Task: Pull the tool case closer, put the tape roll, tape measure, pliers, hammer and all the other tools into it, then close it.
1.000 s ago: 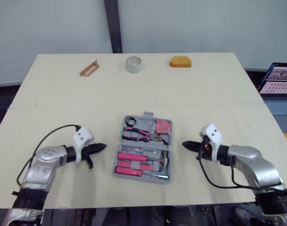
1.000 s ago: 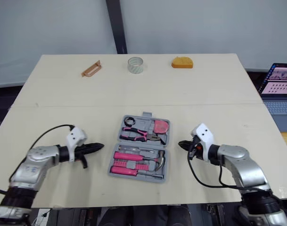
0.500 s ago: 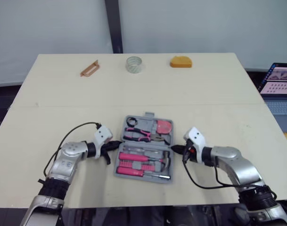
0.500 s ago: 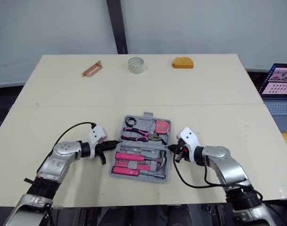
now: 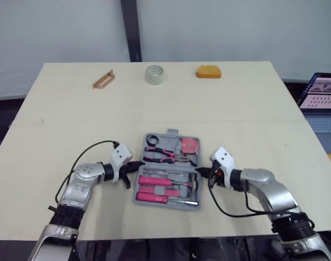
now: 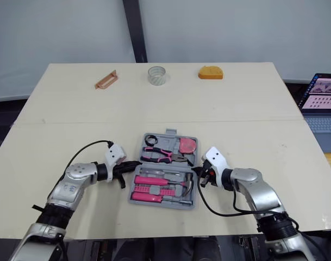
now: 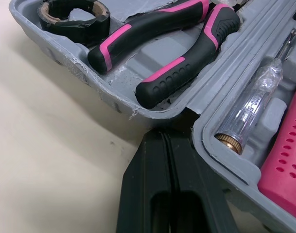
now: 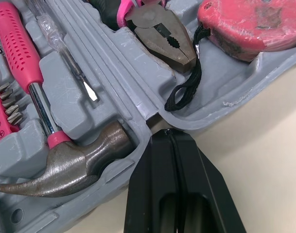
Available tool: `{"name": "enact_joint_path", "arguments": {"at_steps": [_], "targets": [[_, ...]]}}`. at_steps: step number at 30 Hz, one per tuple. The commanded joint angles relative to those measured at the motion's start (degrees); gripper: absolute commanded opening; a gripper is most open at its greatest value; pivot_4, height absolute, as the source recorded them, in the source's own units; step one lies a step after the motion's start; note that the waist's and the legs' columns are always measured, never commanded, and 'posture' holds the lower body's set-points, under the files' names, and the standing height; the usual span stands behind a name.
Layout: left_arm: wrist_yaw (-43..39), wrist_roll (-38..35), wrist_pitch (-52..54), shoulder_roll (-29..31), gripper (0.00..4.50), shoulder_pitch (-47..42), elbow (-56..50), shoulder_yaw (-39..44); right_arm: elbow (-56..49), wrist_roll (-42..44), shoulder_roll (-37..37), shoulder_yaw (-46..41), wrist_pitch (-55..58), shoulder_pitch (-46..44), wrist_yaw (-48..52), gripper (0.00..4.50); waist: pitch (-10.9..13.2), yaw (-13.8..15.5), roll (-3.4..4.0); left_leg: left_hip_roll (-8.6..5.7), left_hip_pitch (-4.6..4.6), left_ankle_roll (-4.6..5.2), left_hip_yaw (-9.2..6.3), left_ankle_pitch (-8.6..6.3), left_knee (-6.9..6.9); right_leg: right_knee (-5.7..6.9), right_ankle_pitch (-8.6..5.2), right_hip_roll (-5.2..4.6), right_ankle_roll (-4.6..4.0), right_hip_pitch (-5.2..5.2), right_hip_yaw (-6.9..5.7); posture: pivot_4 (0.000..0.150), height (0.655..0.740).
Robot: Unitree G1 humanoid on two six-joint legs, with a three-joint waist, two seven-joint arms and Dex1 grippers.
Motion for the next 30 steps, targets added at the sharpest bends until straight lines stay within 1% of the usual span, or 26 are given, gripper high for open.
{"name": "enact_joint_path", "arguments": {"at_steps": [1,7,14,30], "targets": [[-2.0,-0.4,1.3,0.3,0.00,3.0,-3.9,-2.1,-2.4,1.8,0.3,1.2,-0.1,-0.3,3.0,0.02,0.0,-0.2,0.01,0.00,0.00,0.00,0.00,0.00,-0.01,0.00,0.00,0.00,0.00,0.00,0.00,0.150,0.7400],[-2.2,-1.7,4.9,2.3,0.00,8.1,-10.4,-1.3,-4.1,2.1,-0.6,1.2,0.3,1.1,4.9,0.02,0.0,-0.2,0.02,0.01,0.03,0.00,0.00,0.00,-0.06,-0.01,0.00,0.00,0.00,-0.01,0.00,0.150,0.7400],[-2.1,-2.6,7.5,3.8,0.00,12.3,-15.2,-0.7,-6.9,2.9,-1.7,1.1,2.1,3.4,6.3,0.02,0.0,-0.1,0.03,0.01,0.02,0.00,0.00,0.00,-0.06,-0.02,0.00,0.00,0.00,-0.01,0.01,0.150,0.7400],[-2.7,-6.0,12.7,7.2,0.00,19.4,-22.8,-0.4,-11.3,4.7,-3.7,2.0,5.3,6.7,7.7,0.02,0.0,-0.1,0.06,0.01,0.03,0.00,0.00,-0.01,-0.07,-0.04,0.00,0.00,0.00,-0.01,0.02,0.150,0.7400]]}}
